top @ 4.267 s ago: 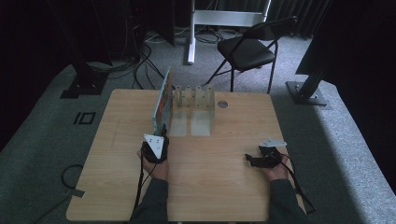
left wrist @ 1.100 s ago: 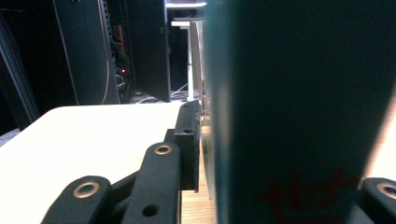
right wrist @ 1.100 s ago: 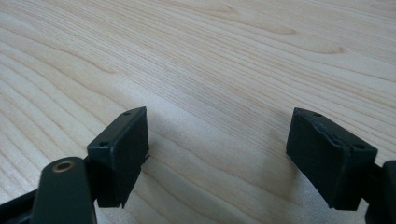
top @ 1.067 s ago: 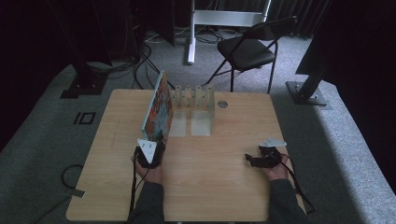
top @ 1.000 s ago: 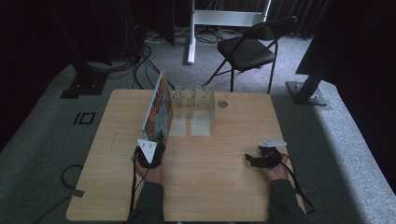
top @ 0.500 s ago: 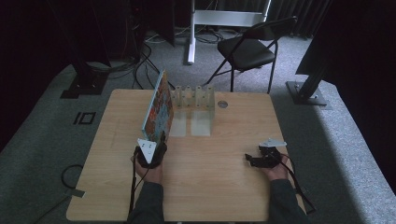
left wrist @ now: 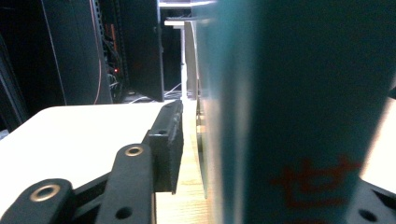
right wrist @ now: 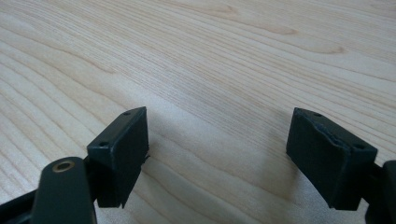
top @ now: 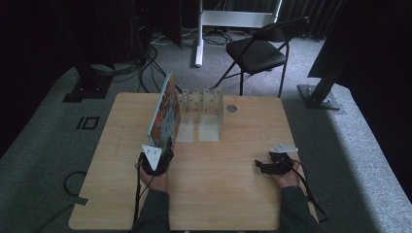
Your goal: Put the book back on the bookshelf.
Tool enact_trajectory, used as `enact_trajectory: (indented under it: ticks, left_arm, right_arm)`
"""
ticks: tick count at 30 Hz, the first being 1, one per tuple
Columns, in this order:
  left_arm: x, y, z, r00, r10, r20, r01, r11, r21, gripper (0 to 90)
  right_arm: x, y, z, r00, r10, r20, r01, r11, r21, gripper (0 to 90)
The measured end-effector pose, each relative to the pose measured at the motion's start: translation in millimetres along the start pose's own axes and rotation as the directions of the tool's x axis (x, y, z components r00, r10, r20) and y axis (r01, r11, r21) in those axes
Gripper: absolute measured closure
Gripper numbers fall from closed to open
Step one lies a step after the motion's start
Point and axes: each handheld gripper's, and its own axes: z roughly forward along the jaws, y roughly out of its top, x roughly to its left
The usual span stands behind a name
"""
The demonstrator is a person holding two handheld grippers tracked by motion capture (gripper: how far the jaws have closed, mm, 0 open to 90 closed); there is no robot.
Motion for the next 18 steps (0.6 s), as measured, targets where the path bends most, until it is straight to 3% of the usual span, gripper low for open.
enact_trajectory:
  ticks: [9,18]
  left_arm:
    - [5.2,1.1,-2.7,0.9992,-0.022,0.033,0.022,0.9997,0.012,49.3]
    - [7.5,1.7,-5.9,0.9973,-0.01,0.073,0.008,0.9997,0.023,38.2]
  right_arm:
    - [0.0,0.0,0.0,1.0,0.0,0.0,0.0,1.0,0.0,20.8]
    - [0.0,0.0,0.0,1.0,0.0,0.0,0.0,1.0,0.0,20.7]
